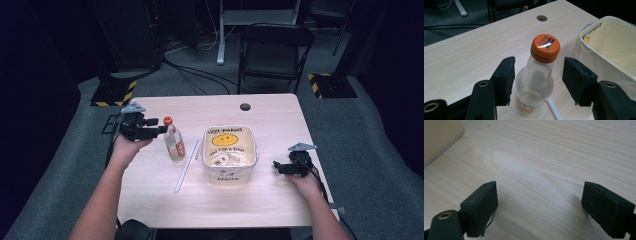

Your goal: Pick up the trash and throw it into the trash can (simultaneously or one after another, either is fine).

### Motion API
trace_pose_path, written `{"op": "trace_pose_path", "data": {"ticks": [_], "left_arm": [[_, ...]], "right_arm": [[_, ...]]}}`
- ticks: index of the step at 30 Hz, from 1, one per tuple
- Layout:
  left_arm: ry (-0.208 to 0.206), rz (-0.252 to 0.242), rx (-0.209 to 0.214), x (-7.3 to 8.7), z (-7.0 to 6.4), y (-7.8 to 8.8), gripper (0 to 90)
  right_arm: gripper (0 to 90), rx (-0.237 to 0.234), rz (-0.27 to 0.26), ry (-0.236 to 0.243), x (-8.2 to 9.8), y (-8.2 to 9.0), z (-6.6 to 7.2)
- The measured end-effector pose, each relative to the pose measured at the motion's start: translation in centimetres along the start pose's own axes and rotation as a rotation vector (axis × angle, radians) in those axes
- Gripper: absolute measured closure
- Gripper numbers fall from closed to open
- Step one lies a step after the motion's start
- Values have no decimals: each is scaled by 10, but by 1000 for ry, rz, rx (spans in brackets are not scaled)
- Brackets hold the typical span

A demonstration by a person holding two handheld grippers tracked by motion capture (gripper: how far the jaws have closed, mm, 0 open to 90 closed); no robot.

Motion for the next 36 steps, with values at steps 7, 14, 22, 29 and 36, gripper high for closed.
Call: {"op": "trace_pose_path", "data": {"ticks": [7,14,22,29,36], "left_arm": [[-3,-6,8,-3,-2,-7,438],[1,-11,8,-4,-2,-14,440],[-10,-8,6,-6,-5,-22,485],[-33,4,-37,-6,-4,-27,588],[-83,18,-60,-11,-9,-24,625]], "right_arm": [[127,0,-1,-2,0,0,0],[127,-2,0,-2,0,0,0],[127,-3,0,-1,0,0,0],[127,-4,-1,1,0,0,0],[127,-5,-2,0,0,0,0]]}}
Point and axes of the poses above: each handheld gripper's, and its own axes: y roughly backward along the jaws, x roughly out of its underside, z roughly to its left, the point moved 5 cm from there along -y, roughly forward along the jaws, and after that the axes turned 5 degrees about x, right-handed, at the moved point
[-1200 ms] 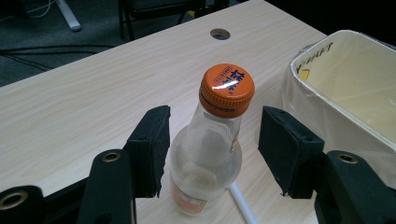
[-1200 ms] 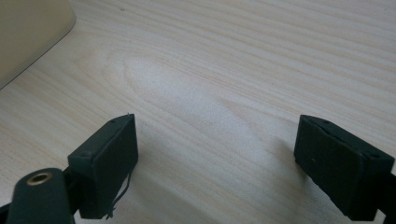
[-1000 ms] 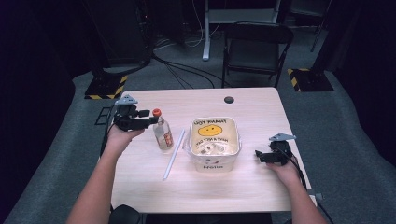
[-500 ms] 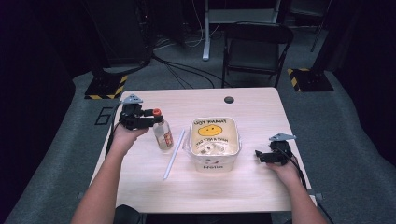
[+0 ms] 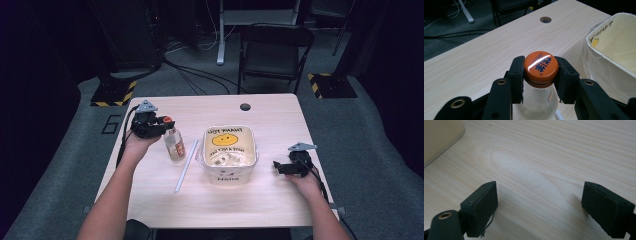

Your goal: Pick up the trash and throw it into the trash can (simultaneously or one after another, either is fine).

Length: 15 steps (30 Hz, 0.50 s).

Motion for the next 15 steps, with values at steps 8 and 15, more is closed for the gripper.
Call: {"op": "trace_pose_path", "data": {"ticks": [8,15], "left_arm": [[-35,41,8,-5,-5,3,628],[-38,47,14,-12,-7,16,628]], "right_arm": [[127,0,0,0,0,0,0],[127,0,0,0,0,0,0]]}}
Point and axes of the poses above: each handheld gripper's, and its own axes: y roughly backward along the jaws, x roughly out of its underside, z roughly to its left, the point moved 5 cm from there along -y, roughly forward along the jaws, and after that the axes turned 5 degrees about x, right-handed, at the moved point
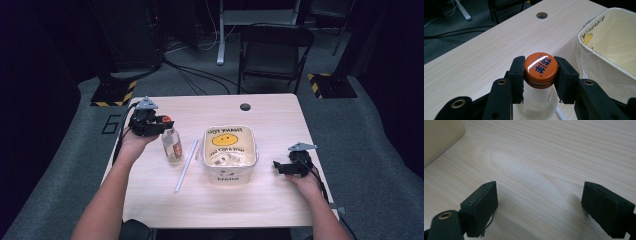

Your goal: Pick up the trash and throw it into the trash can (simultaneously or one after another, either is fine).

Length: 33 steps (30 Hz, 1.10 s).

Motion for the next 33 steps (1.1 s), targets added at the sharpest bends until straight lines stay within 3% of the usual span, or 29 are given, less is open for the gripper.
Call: {"op": "trace_pose_path", "data": {"ticks": [11,22,33], "left_arm": [[-28,1,7,-18,-10,26,628],[-12,-21,10,-34,-14,43,628],[-46,-28,10,-55,-24,58,628]], "right_arm": [[127,0,0,0,0,0,0],[127,0,0,1,0,0,0],[127,-1,0,1,0,0,0]]}}
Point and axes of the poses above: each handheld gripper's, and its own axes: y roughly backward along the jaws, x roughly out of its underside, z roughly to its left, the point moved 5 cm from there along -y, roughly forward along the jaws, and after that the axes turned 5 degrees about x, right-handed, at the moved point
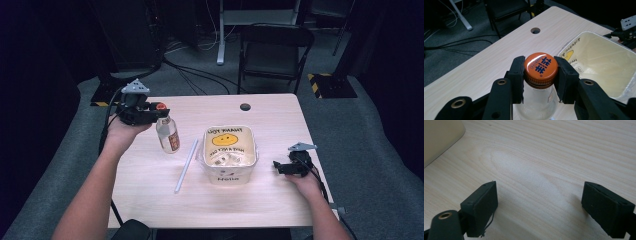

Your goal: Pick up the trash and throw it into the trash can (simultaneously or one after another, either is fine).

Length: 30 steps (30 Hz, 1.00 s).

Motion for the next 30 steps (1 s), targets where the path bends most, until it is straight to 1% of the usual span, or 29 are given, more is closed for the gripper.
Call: {"op": "trace_pose_path", "data": {"ticks": [4,10,13,16,17,23,30], "left_arm": [[-5,-6,7,-8,-4,4,629],[-24,-5,10,-19,-8,9,628],[-25,-9,16,-25,-11,10,628],[-49,-1,21,-32,-14,12,628],[-45,-6,23,-33,-15,11,628],[-61,-13,33,-46,-22,12,628],[-90,-14,51,-59,-30,9,628]], "right_arm": [[127,0,0,1,0,0,0],[127,0,0,0,0,0,0],[127,1,0,0,0,0,0],[128,0,-1,-1,0,0,0],[128,0,-1,-1,0,0,0],[128,-1,-1,1,0,0,0],[128,-3,0,1,0,0,0]]}}
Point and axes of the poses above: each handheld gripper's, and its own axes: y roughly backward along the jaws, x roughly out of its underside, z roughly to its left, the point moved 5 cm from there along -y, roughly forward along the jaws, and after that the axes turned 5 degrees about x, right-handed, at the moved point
